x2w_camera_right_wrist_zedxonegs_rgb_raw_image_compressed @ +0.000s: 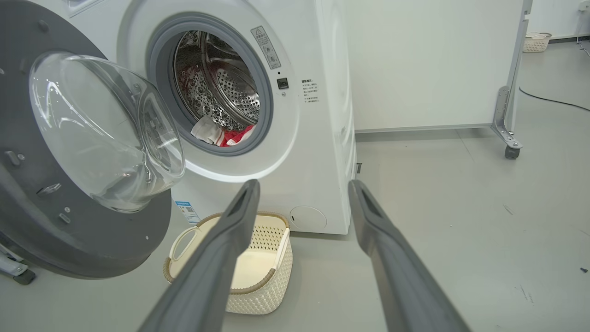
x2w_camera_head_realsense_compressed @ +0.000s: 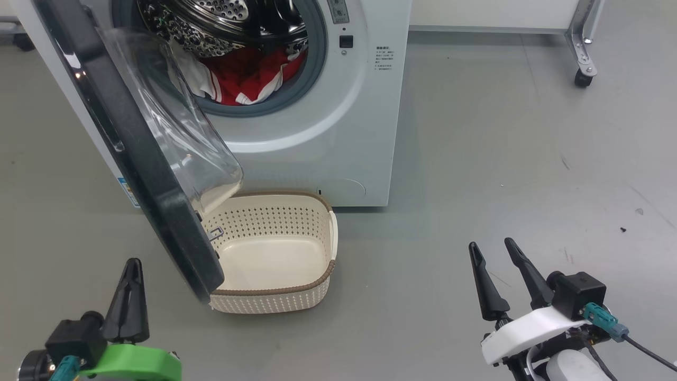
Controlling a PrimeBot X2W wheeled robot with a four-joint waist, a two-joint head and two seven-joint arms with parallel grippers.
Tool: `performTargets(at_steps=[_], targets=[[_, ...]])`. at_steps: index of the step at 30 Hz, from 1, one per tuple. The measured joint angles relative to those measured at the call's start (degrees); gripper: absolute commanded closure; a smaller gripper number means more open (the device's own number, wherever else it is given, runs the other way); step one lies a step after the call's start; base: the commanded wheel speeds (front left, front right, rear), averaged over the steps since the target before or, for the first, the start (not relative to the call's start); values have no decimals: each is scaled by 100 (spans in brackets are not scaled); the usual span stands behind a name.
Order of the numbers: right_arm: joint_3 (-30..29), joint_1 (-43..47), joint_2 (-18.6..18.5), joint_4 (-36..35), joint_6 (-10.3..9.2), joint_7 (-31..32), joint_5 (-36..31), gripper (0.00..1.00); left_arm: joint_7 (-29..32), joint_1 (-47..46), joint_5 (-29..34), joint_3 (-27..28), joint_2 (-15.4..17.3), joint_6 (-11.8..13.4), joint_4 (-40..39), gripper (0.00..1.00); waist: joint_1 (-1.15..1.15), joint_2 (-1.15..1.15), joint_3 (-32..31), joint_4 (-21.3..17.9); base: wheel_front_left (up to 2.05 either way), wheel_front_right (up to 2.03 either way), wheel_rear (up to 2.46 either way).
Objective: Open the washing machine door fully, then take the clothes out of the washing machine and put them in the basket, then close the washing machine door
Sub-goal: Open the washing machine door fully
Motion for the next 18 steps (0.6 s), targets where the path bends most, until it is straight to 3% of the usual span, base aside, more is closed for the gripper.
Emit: performTargets(at_steps=[9,18], targets=[[-115,3,63,10,9,0,-52,0,-1,-248,-130,388,-10,1,-535,100,0,0,14,0,0,0,0],[-179,3,178,27,67,0,-116,0,-26,-873,-37,417,70,-96,-1114,100,0,0,12,6,0,0,0]])
